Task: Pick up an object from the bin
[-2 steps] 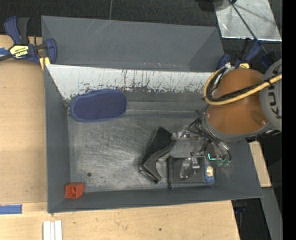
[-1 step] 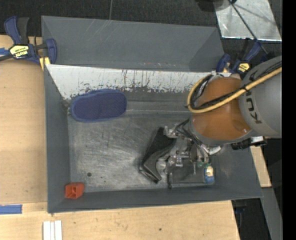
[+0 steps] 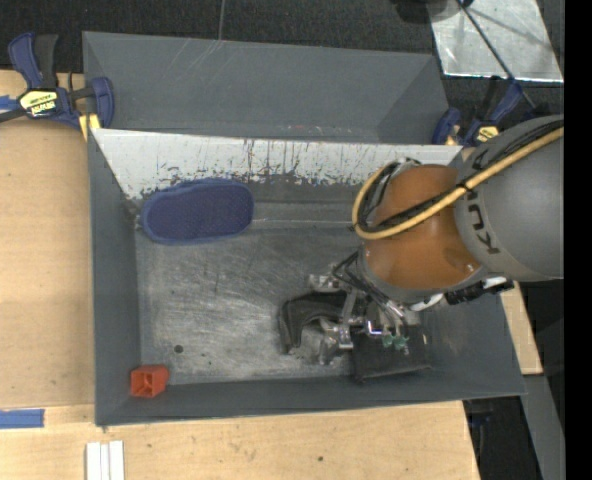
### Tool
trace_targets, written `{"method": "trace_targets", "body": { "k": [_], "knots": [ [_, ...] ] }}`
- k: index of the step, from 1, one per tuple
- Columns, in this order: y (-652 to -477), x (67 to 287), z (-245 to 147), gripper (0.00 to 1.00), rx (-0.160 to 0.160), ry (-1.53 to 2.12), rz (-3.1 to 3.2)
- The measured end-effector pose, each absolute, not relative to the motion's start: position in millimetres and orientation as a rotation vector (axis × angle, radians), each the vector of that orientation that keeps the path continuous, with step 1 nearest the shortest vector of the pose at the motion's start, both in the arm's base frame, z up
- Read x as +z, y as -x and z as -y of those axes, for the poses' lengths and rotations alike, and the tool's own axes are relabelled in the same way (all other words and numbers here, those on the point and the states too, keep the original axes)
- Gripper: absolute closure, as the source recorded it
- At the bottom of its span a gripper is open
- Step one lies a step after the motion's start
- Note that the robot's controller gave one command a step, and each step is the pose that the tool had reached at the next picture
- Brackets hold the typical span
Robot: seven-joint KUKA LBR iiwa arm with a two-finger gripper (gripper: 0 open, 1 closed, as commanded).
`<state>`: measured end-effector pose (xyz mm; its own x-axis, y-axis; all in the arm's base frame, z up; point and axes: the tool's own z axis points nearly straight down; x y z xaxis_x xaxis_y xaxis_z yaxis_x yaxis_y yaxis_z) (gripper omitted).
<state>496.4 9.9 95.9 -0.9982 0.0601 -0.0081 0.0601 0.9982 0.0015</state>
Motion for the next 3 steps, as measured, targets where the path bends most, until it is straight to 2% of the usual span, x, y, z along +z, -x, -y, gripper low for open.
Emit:
{"method": "trace_targets", "body": {
  "k": [1, 2, 3],
  "knots": [
    [-500.0, 98.5, -9.9, 1.0, -0.001, -0.09, -3.12],
    [-500.0, 98.5, -9.9, 1.0, -0.001, -0.089, -3.12],
    [-491.3, 106.5, -11.5, 1.0, -0.006, 0.628, -3.058]
  ]
}}
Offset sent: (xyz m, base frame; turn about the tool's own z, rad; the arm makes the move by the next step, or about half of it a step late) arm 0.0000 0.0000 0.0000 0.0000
